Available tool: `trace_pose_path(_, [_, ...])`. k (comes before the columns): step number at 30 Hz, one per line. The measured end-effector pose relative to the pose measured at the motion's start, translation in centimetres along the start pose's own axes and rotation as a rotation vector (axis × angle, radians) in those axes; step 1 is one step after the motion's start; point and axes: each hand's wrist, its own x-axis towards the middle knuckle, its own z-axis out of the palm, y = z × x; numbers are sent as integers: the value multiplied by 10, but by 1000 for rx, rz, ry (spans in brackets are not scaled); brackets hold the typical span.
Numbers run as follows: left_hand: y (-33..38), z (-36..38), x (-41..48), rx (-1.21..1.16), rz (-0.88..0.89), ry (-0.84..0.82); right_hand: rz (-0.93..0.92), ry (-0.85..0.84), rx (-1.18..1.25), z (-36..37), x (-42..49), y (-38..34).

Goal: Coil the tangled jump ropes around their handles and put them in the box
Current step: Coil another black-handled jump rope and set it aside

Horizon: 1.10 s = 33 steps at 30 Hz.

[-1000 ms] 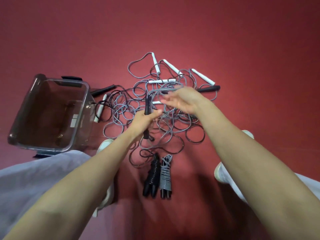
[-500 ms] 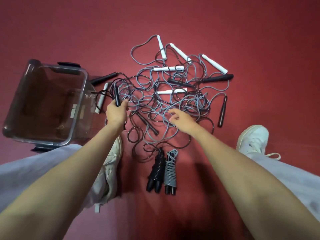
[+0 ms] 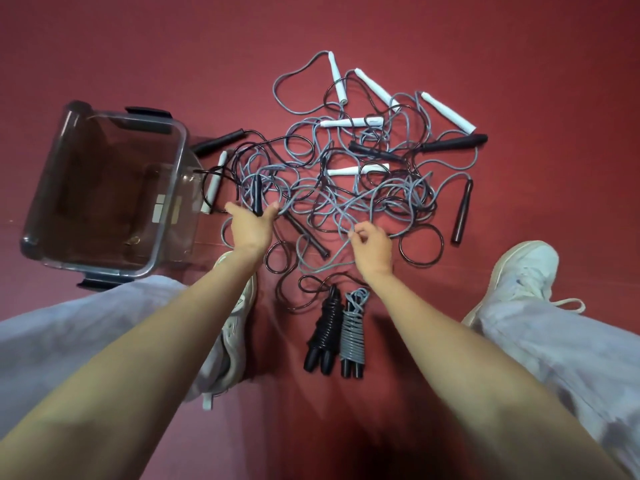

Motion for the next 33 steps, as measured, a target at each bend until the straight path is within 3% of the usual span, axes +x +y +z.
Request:
trace_pose_path(3, [12, -4, -22, -73, 171, 51, -14, 8, 269, -30, -9, -27])
trace_pose_path(5, [17, -4, -42, -78, 345, -115, -32, -85, 489, -57, -15, -51])
trace_pose_path(8, [23, 3, -66, -4, 423, -468, -76, -215, 687, -93, -23, -87])
trace_pose_path(11, [36, 6, -78, -36, 455, -419, -149, -295, 747, -117, -26, -109])
trace_pose_path(13, [48, 1, -82, -349, 311, -427, -155, -360, 647, -119, -25, -107])
trace_pose_path(15, [62, -5, -88, -591, 230, -517, -154, -437, 325, -107, -22, -87])
trace_pose_path(19, [74, -14, -89, -671, 214, -604, -184, -714, -251, -67, -18, -26])
trace_pose_path(21, [71, -17, -81, -692, 178, -604, -155, -725, -399, -58, -17, -4])
trace_pose_path(23, [67, -20, -72, -708, 151, -589, -152, -618, -467, -54, -16, 8])
trace_pose_path(26, [60, -26, -61, -728, 94, -580, -178, -430, -368, -50, -18, 15])
trace_pose_path(33, [55, -38, -54, -621, 103, -586, -265, -497, -507, -19, -17, 2])
